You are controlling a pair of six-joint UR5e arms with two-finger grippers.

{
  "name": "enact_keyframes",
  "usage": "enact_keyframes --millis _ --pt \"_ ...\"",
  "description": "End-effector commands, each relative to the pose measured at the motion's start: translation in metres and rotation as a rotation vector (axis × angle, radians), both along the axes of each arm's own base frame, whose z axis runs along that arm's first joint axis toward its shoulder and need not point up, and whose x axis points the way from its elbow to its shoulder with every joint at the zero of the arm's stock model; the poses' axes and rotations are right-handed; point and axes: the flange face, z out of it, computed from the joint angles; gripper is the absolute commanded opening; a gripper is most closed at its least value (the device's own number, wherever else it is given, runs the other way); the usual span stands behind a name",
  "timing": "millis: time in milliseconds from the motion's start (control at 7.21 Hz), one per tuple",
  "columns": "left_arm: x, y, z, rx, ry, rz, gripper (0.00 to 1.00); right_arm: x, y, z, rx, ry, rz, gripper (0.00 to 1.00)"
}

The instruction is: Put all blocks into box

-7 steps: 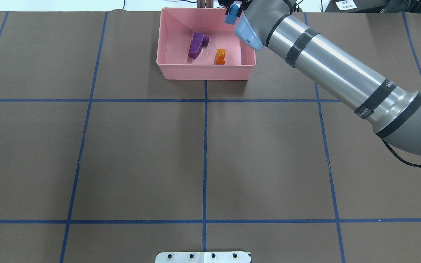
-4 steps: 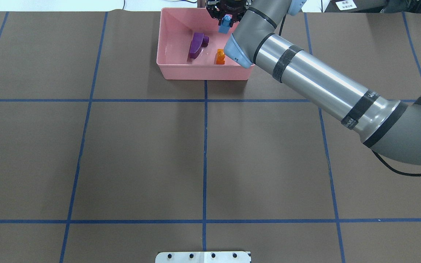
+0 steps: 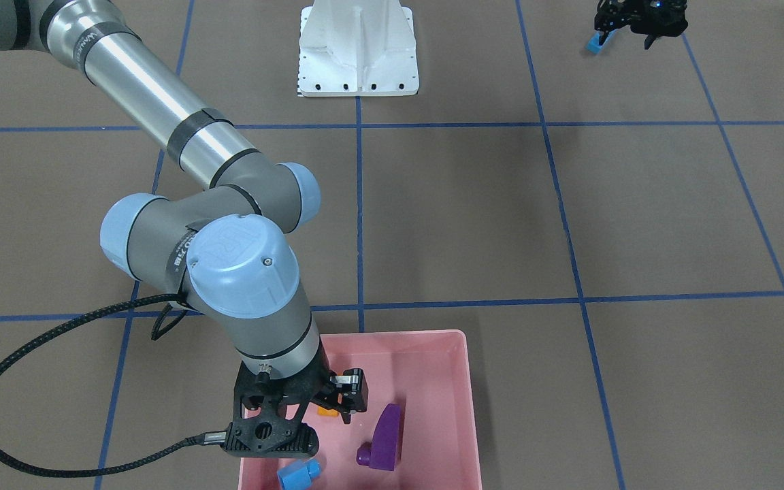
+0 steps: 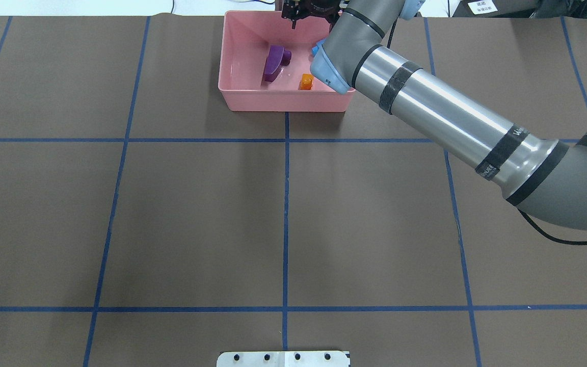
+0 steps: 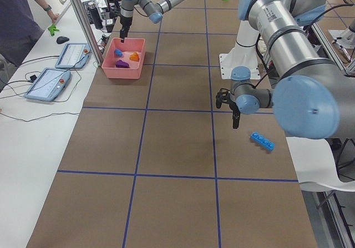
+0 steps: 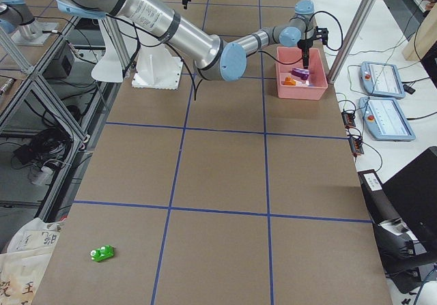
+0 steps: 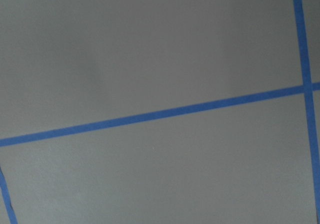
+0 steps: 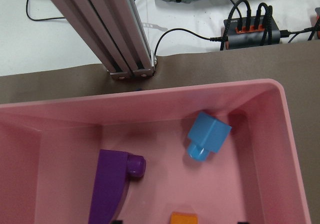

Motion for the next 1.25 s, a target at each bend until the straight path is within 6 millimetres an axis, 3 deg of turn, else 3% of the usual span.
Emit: enact_keyframes --millis 0,139,277,416,555,693,971,1109 --pt "0.017 0.03 0.008 0.029 0.011 0.041 1.0 0.019 0.004 -0.015 -0.023 -0.014 -0.014 0.99" --pt "0.02 0.034 0.015 0.043 0.03 0.039 1.0 0.033 0.015 -0.029 -0.064 0.004 -0.035 0.99" --pt "0.024 0.046 0.037 0.071 0.05 0.028 1.0 0.047 0.027 -0.033 -0.084 0.024 -0.048 0.99" --pt "0.019 0.053 0.055 0.095 0.091 0.028 1.0 0.067 0.045 -0.018 -0.109 0.035 -0.076 0.99" --pt "0.01 0.055 0.059 0.088 0.085 0.036 1.0 0.099 0.071 -0.002 -0.121 0.061 -0.121 0.99" --pt "0.009 0.056 0.059 0.086 0.084 0.037 1.0 0.12 0.093 -0.002 -0.132 0.106 -0.161 0.99" --pt "0.01 0.065 0.062 0.077 0.078 0.058 1.0 0.142 0.12 -0.008 -0.161 0.182 -0.229 0.99" --pt "0.012 0.07 0.061 0.071 0.082 0.057 1.0 0.155 0.138 0.01 -0.144 0.218 -0.287 0.99"
